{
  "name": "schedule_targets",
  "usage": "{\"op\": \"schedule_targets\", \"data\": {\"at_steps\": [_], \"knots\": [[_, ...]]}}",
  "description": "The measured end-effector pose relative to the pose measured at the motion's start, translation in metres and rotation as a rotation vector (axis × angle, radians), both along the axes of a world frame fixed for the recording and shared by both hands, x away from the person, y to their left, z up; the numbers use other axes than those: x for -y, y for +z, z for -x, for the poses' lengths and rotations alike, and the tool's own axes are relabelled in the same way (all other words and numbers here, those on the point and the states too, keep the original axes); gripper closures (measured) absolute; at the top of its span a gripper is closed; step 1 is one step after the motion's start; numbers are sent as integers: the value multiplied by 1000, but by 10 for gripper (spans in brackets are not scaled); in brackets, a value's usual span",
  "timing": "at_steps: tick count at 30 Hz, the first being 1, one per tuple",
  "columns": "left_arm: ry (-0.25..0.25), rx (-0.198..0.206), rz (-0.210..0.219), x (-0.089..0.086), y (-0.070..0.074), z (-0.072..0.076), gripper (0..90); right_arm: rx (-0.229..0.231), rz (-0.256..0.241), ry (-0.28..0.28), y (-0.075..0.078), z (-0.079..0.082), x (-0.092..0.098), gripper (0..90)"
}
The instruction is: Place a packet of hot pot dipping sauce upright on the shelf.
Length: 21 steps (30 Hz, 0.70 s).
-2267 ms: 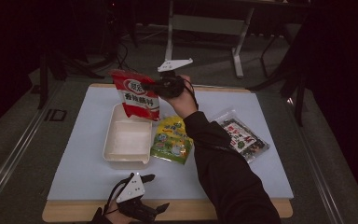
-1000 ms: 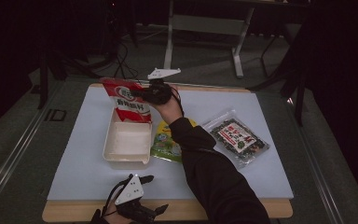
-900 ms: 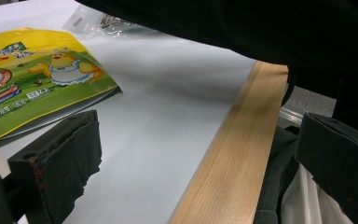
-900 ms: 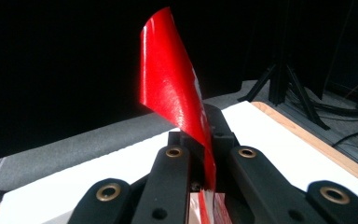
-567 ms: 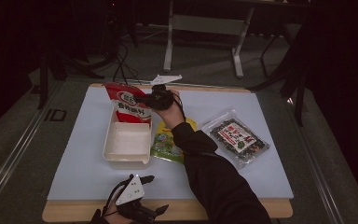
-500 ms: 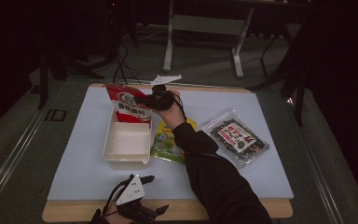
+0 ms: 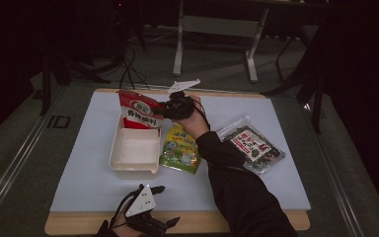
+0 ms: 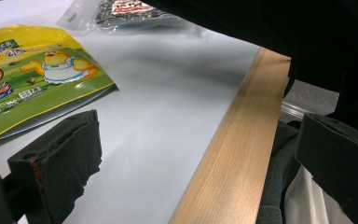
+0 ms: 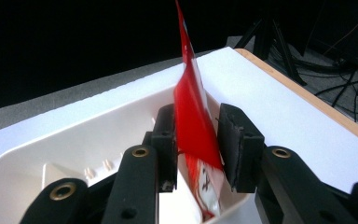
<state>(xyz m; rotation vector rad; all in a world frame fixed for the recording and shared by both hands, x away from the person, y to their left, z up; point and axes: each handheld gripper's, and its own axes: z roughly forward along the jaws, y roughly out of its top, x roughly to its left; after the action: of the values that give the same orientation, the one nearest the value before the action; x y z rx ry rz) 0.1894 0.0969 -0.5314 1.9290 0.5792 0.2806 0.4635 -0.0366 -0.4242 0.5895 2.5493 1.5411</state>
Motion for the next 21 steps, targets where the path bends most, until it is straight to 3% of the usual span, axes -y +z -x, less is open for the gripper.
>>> {"op": "schedule_targets", "data": {"at_steps": [13, 21], "knots": [[-2, 0, 2, 3, 0, -1, 18, 14, 40, -48, 0, 8, 43, 668], [1, 1, -3, 3, -1, -4, 17, 20, 68, -86, -1, 15, 81, 686]]}}
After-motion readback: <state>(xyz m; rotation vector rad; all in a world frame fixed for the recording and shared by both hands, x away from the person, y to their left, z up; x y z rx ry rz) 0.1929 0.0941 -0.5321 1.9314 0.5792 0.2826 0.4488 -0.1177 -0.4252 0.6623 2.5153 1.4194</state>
